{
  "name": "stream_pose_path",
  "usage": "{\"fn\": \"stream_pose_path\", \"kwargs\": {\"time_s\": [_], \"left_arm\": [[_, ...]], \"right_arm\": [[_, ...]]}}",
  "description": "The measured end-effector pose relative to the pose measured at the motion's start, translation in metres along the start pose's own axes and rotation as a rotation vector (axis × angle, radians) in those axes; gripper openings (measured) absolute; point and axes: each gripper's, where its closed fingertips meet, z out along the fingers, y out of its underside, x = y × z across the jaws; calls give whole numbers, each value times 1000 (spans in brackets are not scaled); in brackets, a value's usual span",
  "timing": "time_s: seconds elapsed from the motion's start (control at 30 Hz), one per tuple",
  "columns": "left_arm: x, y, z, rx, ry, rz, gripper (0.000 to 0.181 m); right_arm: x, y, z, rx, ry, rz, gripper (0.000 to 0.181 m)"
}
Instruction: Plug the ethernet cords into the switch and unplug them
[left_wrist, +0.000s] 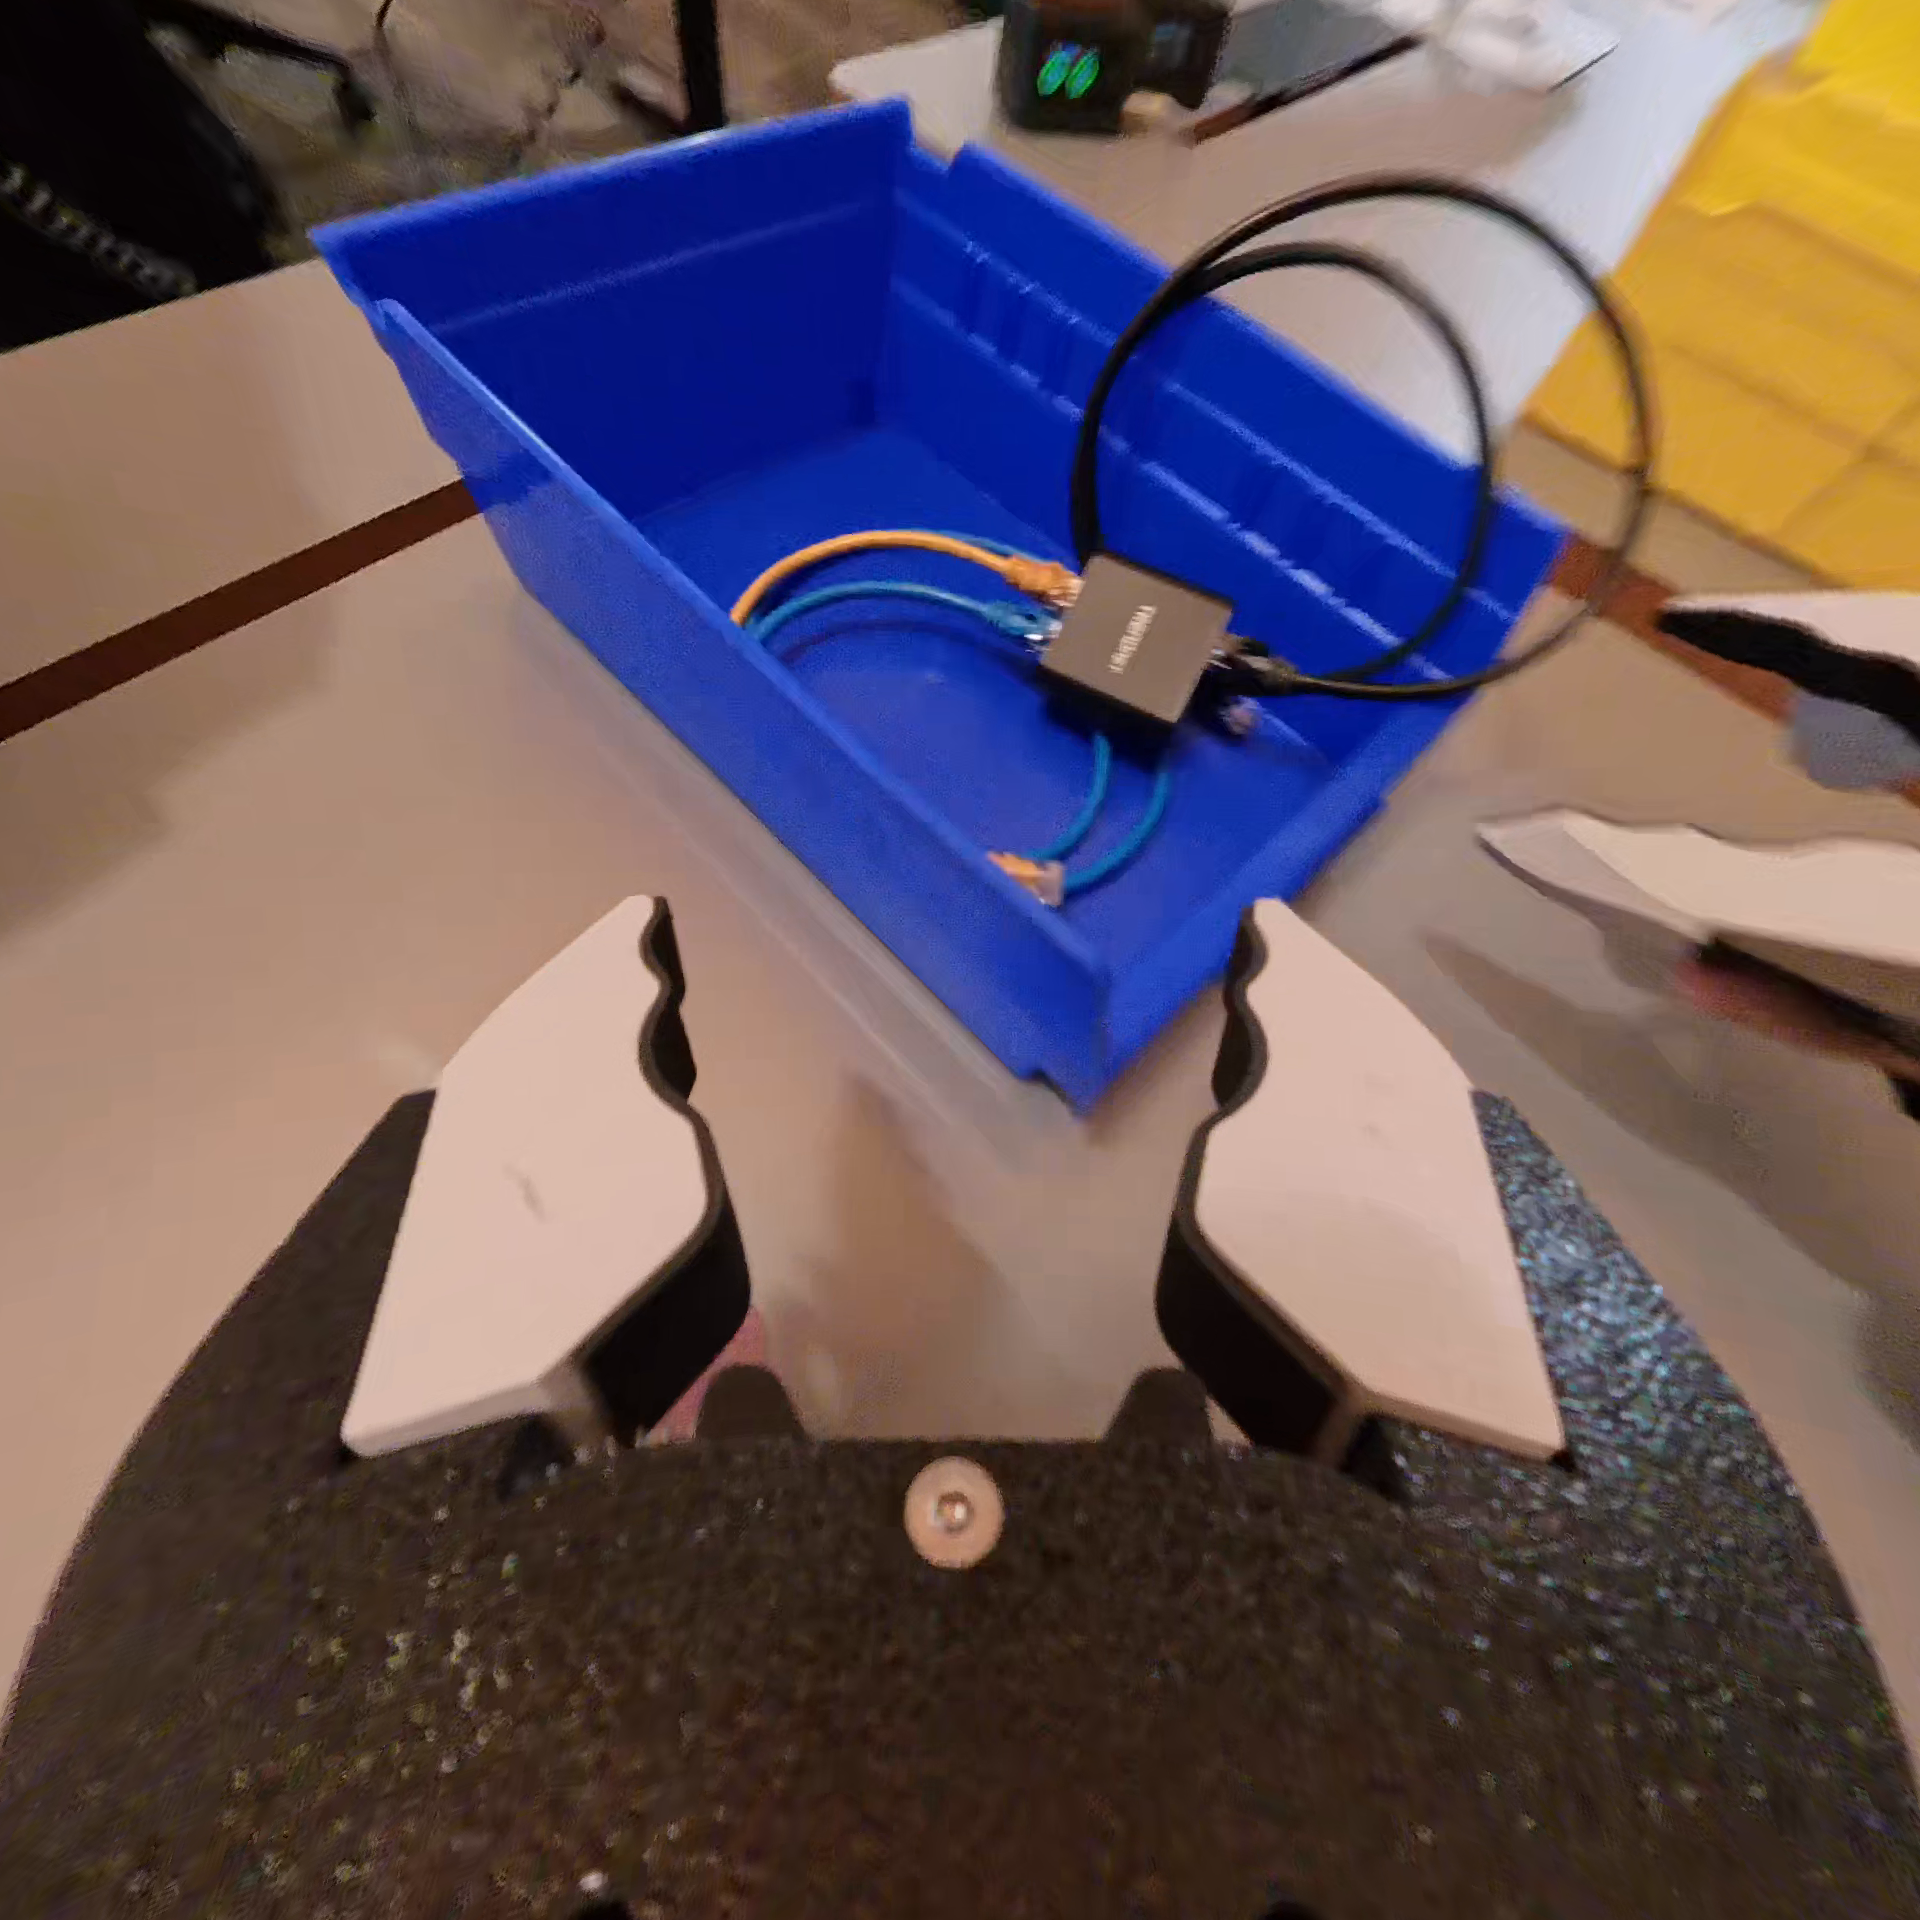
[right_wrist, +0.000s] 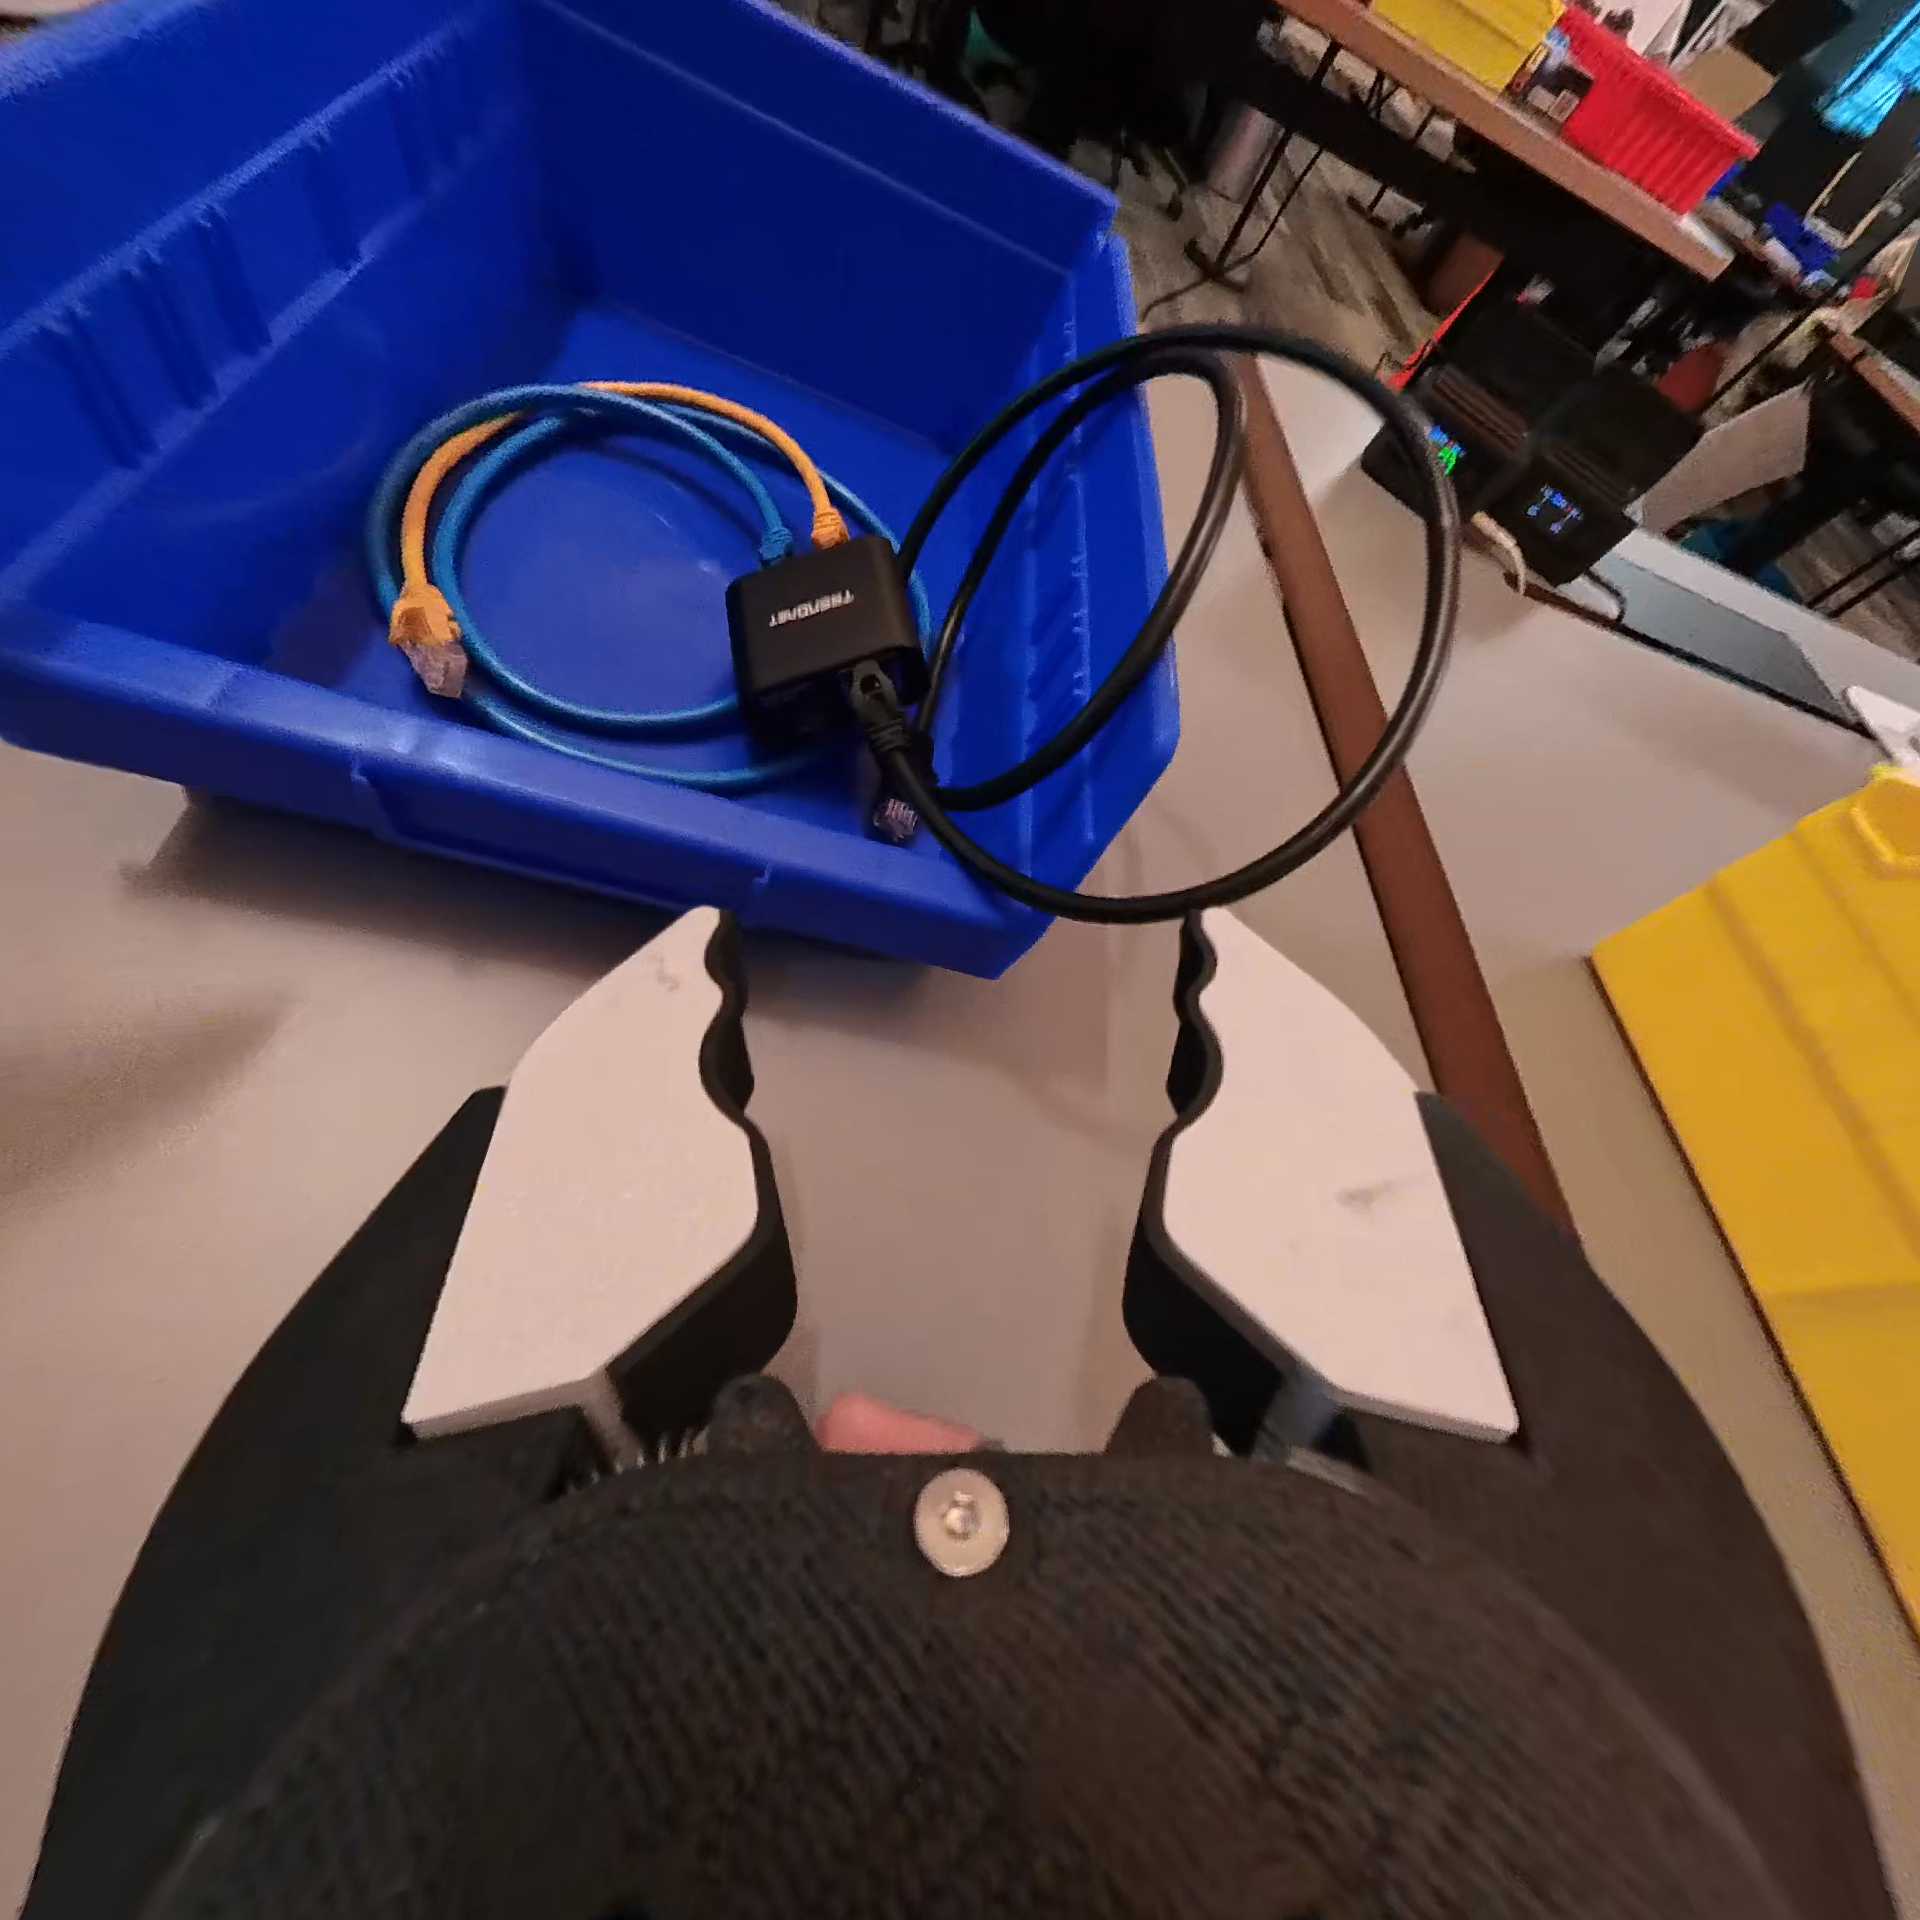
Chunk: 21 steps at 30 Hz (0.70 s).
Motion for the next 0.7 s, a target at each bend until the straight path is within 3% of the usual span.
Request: {"fn": "stream_pose_path", "kwargs": {"time_s": [0.1, 0.2, 0.23, 0.27, 0.33, 0.47, 0.6, 0.7], "left_arm": [[-7, 3, 44, -130, -105, 0, 103], [-16, 20, 70, -235, -148, -6, 91], [-14, 18, 73, -211, -126, -27, 78], [-15, 16, 73, -194, -125, -22, 52], [-33, 13, 68, -159, -230, 34, 35], [-69, 22, 42, -145, -360, 59, 8], [-82, 49, -8, -134, -330, 83, 7], [-90, 82, -63, -150, -332, 58, 7]], "right_arm": [[0, 7, 2, -17, -22, 20, 80], [3, 5, 1, -6, -22, 7, 79], [4, 4, 0, -1, -21, 5, 79], [6, 3, -1, 8, -21, 11, 79], [7, -1, -5, 24, -40, 36, 79], [12, -12, -16, 57, -39, 24, 79], [16, -47, -45, 196, -67, 73, 77], [8, -73, -67, 291, -99, 80, 74]]}}
